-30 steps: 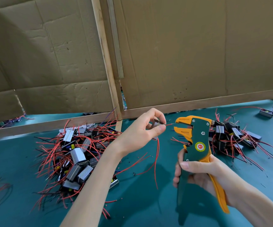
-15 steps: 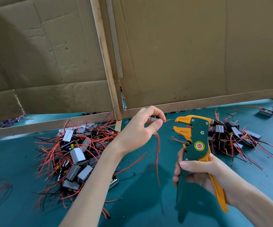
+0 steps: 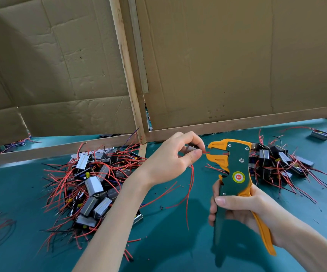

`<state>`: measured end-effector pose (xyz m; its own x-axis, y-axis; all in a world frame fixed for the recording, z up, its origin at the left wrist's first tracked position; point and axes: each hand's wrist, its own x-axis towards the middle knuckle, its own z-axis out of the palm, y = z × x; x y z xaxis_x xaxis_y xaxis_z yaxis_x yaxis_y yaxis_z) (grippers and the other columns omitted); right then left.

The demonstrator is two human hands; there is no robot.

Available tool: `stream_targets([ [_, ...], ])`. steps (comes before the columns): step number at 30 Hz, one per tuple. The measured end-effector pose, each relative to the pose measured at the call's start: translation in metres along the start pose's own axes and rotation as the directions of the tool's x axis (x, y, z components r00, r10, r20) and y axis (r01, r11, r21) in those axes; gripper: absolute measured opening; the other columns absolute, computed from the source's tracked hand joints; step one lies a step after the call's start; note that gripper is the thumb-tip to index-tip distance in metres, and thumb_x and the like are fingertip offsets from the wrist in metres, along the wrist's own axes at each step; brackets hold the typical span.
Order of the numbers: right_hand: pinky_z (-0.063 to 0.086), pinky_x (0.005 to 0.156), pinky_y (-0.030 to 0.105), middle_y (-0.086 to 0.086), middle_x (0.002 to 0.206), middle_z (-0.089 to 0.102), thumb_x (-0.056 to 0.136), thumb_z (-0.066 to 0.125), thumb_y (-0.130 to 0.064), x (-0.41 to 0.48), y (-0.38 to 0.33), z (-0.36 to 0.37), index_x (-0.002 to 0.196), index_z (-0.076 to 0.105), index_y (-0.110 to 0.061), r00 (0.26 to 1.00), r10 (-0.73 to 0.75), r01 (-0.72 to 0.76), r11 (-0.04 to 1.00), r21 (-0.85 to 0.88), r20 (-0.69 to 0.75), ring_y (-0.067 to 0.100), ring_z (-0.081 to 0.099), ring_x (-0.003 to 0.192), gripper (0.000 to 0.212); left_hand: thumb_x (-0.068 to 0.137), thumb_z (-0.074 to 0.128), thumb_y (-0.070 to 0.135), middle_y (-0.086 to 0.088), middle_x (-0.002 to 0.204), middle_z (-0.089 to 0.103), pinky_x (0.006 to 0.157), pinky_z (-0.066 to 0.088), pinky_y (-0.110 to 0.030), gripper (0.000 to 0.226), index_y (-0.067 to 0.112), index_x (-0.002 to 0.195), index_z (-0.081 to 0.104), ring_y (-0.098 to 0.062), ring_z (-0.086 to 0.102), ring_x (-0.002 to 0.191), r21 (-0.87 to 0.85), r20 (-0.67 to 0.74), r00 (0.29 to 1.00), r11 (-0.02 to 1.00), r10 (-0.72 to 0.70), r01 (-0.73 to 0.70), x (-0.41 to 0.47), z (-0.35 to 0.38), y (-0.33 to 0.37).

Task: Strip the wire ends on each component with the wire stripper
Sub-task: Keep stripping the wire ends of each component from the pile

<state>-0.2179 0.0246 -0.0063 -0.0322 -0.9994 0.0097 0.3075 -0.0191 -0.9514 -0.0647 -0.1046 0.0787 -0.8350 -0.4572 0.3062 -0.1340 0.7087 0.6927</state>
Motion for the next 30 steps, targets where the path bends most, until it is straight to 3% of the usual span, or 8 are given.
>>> stream_targets([
  [8, 0.054, 0.068, 0.047, 0.027, 0.072, 0.059, 0.056, 0.094, -0.020, -0.003, -0.001, 0.001, 0.079, 0.066, -0.004, 1.000, -0.005, 0.005, 1.000, -0.021, -0.013, 0.041, 0.062, 0.067, 0.040, 0.097, 0.054, 0.017, 0.005, 0.100, 0.050, 0.079, 0.049, -0.017, 0.011, 0.027, 0.094, 0.058, 0.000, 0.057, 0.088, -0.006, 0.024, 1.000, 1.000, -0.005, 0.005, -0.001, -0.001, 0.001],
  [16, 0.053, 0.055, 0.038, 0.022, 0.060, 0.056, 0.036, 0.099, -0.033, -0.008, -0.005, 0.007, 0.070, 0.065, -0.009, 0.993, 0.061, -0.069, 0.994, -0.083, -0.099, 0.033, 0.057, 0.052, 0.054, 0.097, 0.054, 0.020, 0.004, 0.101, 0.051, 0.079, 0.051, -0.022, 0.011, 0.030, 0.093, 0.057, -0.005, 0.058, 0.091, 0.020, 0.041, 0.999, 1.000, -0.018, 0.017, -0.001, -0.004, 0.002],
  [22, 0.042, 0.040, 0.027, 0.015, 0.049, 0.046, 0.047, 0.087, -0.034, -0.003, 0.004, 0.008, 0.059, 0.055, -0.015, 0.976, 0.021, -0.043, 0.994, -0.098, -0.217, 0.024, 0.044, 0.037, 0.039, 0.096, 0.056, 0.018, 0.004, 0.097, 0.051, 0.080, 0.053, -0.020, 0.008, 0.023, 0.098, 0.060, -0.012, 0.058, 0.093, 0.047, 0.029, 0.998, 0.998, -0.049, 0.048, 0.001, 0.002, -0.004],
  [24, 0.049, 0.046, 0.034, 0.018, 0.055, 0.052, 0.048, 0.092, -0.030, 0.000, 0.005, 0.005, 0.063, 0.060, -0.012, 0.990, 0.049, -0.054, 0.998, -0.034, -0.132, 0.029, 0.052, 0.043, 0.039, 0.097, 0.055, 0.015, 0.002, 0.097, 0.053, 0.076, 0.050, -0.012, 0.008, 0.018, 0.101, 0.061, -0.013, 0.059, 0.091, 0.043, 0.015, 0.998, 0.997, -0.065, 0.065, 0.003, 0.005, -0.008],
  [26, 0.055, 0.062, 0.046, 0.023, 0.069, 0.060, 0.049, 0.095, -0.024, 0.003, 0.006, 0.001, 0.075, 0.068, -0.009, 0.996, 0.088, -0.085, 0.994, 0.073, -0.032, 0.037, 0.062, 0.061, 0.040, 0.097, 0.054, 0.016, -0.001, 0.103, 0.055, 0.073, 0.046, -0.007, 0.010, 0.019, 0.105, 0.060, -0.011, 0.058, 0.093, 0.067, -0.025, 0.996, 0.994, -0.089, 0.091, 0.004, 0.005, -0.013],
  [28, 0.056, 0.072, 0.049, 0.023, 0.077, 0.063, 0.052, 0.093, -0.018, 0.007, 0.008, -0.003, 0.080, 0.070, -0.008, 0.990, 0.138, -0.133, 0.980, 0.148, -0.027, 0.039, 0.065, 0.071, 0.038, 0.097, 0.054, 0.018, -0.004, 0.108, 0.055, 0.073, 0.041, -0.003, 0.016, 0.023, 0.112, 0.056, -0.006, 0.057, 0.095, 0.100, -0.074, 0.991, 0.988, -0.114, 0.121, 0.005, 0.004, -0.018],
  [30, 0.056, 0.071, 0.048, 0.022, 0.078, 0.063, 0.053, 0.087, -0.010, 0.011, 0.011, -0.008, 0.076, 0.071, -0.007, 0.976, 0.206, -0.188, 0.957, 0.220, -0.065, 0.038, 0.066, 0.072, 0.028, 0.096, 0.055, 0.017, -0.002, 0.113, 0.055, 0.075, 0.039, -0.003, 0.024, 0.025, 0.119, 0.053, -0.003, 0.055, 0.095, 0.108, -0.143, 0.983, 0.985, -0.119, 0.135, 0.007, 0.004, -0.020],
])
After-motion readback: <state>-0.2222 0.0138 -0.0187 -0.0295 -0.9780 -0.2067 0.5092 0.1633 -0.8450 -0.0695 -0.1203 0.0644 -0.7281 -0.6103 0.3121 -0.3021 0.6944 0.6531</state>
